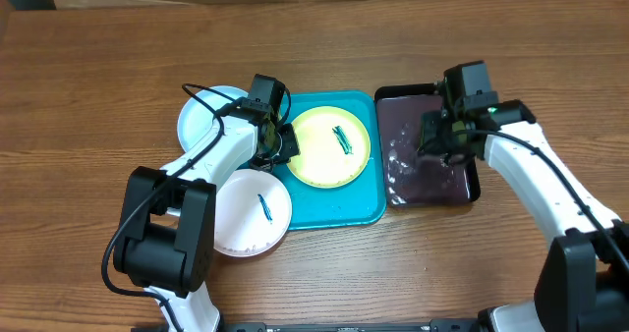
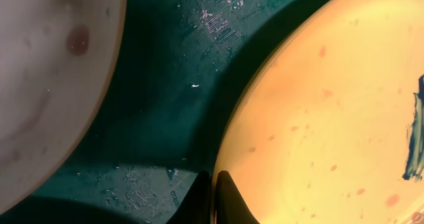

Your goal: Clean dirty plates on tray and stack at the side

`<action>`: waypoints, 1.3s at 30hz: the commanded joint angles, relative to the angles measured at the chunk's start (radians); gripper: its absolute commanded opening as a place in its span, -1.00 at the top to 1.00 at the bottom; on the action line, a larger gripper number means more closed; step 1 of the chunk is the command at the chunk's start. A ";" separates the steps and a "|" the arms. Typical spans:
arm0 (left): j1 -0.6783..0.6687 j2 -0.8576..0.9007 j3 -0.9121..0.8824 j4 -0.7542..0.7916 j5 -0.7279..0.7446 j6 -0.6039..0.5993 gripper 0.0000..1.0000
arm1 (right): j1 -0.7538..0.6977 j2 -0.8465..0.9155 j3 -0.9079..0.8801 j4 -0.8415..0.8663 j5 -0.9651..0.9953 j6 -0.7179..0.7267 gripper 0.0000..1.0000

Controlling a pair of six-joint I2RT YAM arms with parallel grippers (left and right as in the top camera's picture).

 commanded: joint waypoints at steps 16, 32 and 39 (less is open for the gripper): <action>0.010 0.026 -0.005 -0.015 -0.055 -0.020 0.92 | 0.024 0.010 -0.061 0.052 0.026 -0.069 0.93; 0.011 0.026 -0.005 -0.014 -0.055 -0.020 0.92 | 0.026 0.002 0.097 -0.077 -0.018 -0.072 0.93; 0.010 0.026 -0.006 -0.013 -0.056 -0.020 0.92 | 0.049 0.016 0.000 -0.002 -0.021 -0.076 0.93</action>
